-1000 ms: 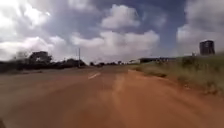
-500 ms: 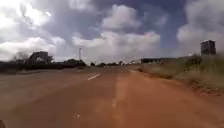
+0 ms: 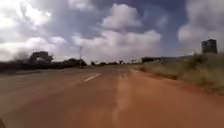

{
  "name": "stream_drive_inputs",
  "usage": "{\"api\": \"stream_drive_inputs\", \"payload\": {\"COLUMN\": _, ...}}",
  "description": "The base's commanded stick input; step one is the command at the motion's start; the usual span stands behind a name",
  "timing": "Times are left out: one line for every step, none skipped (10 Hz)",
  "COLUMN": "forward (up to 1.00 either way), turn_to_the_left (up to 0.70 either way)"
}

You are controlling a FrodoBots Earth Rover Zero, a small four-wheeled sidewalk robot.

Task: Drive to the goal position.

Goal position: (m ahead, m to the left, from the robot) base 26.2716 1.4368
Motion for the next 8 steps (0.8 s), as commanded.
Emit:
{"api": "stream_drive_inputs", "payload": {"forward": 1.00, "turn_to_the_left": 0.00}}
{"api": "stream_drive_inputs", "payload": {"forward": 1.00, "turn_to_the_left": 0.00}}
{"api": "stream_drive_inputs", "payload": {"forward": 1.00, "turn_to_the_left": 0.00}}
{"api": "stream_drive_inputs", "payload": {"forward": 1.00, "turn_to_the_left": 0.00}}
{"api": "stream_drive_inputs", "payload": {"forward": 1.00, "turn_to_the_left": 0.00}}
{"api": "stream_drive_inputs", "payload": {"forward": 1.00, "turn_to_the_left": 0.00}}
{"api": "stream_drive_inputs", "payload": {"forward": 1.00, "turn_to_the_left": 0.00}}
{"api": "stream_drive_inputs", "payload": {"forward": 1.00, "turn_to_the_left": 0.00}}
